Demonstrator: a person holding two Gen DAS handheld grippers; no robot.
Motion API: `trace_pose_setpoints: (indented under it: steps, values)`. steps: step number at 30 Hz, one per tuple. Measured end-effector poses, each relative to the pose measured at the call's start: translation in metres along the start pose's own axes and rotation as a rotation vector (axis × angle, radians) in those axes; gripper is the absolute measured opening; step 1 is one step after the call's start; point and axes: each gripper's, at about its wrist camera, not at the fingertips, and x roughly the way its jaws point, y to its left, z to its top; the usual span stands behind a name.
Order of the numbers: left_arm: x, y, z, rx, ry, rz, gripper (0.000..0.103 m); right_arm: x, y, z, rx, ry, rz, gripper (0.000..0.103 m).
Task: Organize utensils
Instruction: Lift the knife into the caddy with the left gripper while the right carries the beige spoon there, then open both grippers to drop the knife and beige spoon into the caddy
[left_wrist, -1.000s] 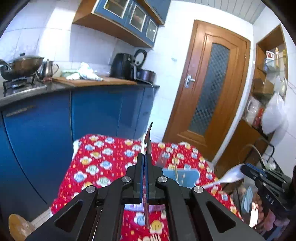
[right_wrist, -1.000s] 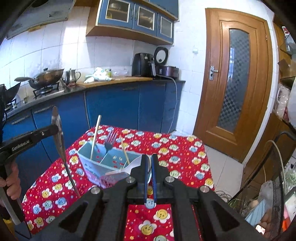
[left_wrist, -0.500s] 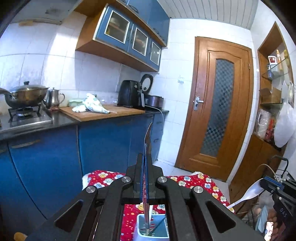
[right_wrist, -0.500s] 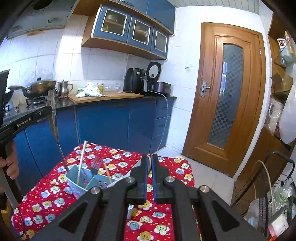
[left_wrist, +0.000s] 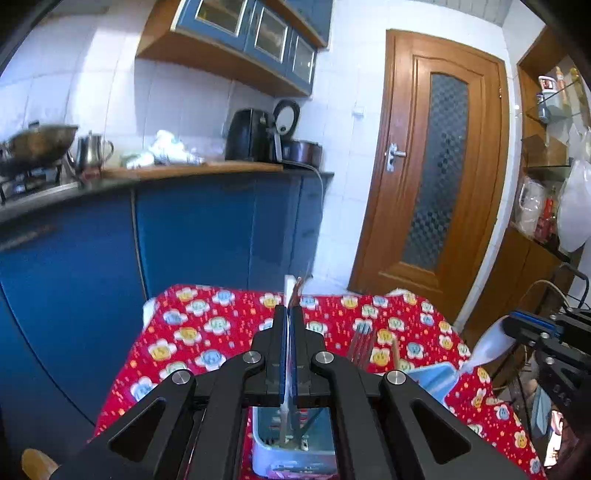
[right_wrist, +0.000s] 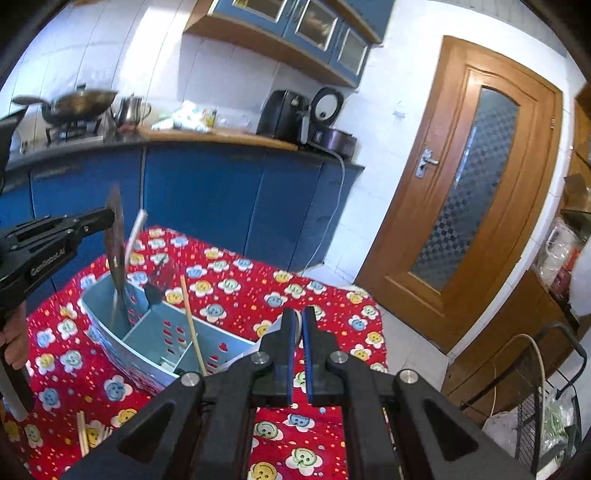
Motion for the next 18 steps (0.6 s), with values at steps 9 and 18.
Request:
trace_pose_setpoints:
  steps: [9,18]
  values:
    - [0.007,0.006,-0.017,0.027,0.008,-0.010,0.001,0.038,0.025,-0.007,-0.009,0.044,0.088,0.006]
    - [0.008,0.009,-0.024,-0.009,0.059,-0.066,0.013,0.044,0.025,-0.004,0.191,-0.055,0.323,0.017]
